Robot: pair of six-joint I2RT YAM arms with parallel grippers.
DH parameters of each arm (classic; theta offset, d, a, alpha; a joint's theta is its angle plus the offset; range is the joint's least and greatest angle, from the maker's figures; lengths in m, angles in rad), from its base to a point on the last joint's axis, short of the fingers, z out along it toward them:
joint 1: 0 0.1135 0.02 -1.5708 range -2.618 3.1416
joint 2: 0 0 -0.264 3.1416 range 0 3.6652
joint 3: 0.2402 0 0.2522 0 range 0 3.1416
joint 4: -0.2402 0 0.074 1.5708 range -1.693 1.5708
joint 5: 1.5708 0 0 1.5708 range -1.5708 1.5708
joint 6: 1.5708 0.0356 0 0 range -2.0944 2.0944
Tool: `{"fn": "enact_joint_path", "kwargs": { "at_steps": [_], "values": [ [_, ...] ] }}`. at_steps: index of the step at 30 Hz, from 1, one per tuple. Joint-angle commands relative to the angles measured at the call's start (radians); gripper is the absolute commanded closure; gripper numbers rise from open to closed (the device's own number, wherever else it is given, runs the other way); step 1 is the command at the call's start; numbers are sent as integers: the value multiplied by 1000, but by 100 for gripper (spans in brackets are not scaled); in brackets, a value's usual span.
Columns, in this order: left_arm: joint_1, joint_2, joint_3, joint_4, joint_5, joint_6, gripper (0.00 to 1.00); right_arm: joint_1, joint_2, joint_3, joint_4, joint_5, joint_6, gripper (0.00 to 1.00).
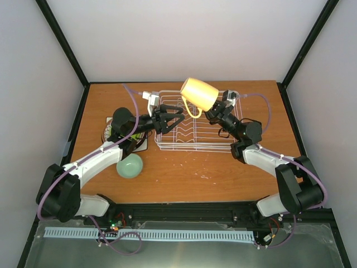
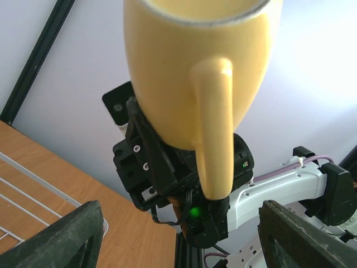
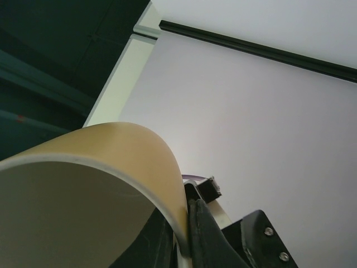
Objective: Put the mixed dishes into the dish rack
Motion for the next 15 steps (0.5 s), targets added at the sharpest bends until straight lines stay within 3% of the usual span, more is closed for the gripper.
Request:
{"fn": "enact_joint_path", "kwargs": {
  "at_steps": [1,10,15],
  "values": [
    [-12,-15,29,83,-14,-12,23,4,-20,-8,75,3,-18,97],
    [-59,50,100,106,-3,-14,22,9,-38,-18,47,-5,-45,97],
    [-83,83,138,93,3,-2,37,10,-51,-32,40,-4,-50,97]
  ]
}}
